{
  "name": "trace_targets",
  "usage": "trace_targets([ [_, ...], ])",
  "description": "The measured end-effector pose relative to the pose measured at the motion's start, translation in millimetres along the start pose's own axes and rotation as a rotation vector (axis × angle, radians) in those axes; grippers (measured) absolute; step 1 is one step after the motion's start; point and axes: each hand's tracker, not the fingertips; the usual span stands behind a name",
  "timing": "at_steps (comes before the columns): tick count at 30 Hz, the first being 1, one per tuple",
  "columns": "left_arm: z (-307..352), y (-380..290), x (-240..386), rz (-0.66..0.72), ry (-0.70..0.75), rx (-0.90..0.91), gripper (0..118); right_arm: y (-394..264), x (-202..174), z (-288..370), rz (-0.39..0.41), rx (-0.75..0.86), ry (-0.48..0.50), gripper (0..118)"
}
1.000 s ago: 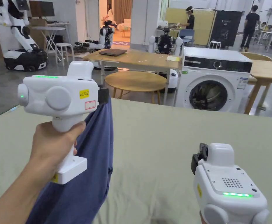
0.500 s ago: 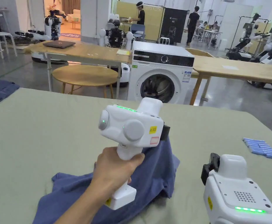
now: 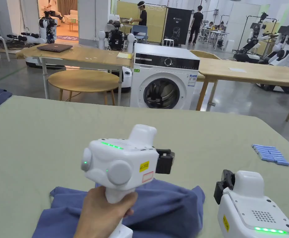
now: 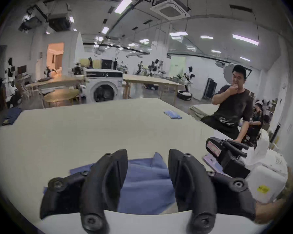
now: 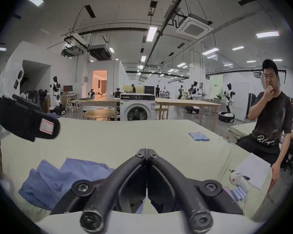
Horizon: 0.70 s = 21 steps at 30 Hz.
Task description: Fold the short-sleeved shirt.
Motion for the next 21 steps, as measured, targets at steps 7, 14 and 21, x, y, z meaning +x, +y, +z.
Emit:
trace_targets([
  [7, 45, -37, -43, 0.072, 0.214, 0.025, 37, 6, -32, -7, 0.005, 0.012, 0.065, 0],
  [14, 81, -84, -70, 0.104, 0.434, 0.031, 0, 4, -64, -10, 0.020, 0.009, 0.133, 0],
  [21, 87, -93, -160, 0.316, 0.482, -0.124, 0, 2, -77, -22, 0.016, -0.025, 0.179, 0],
])
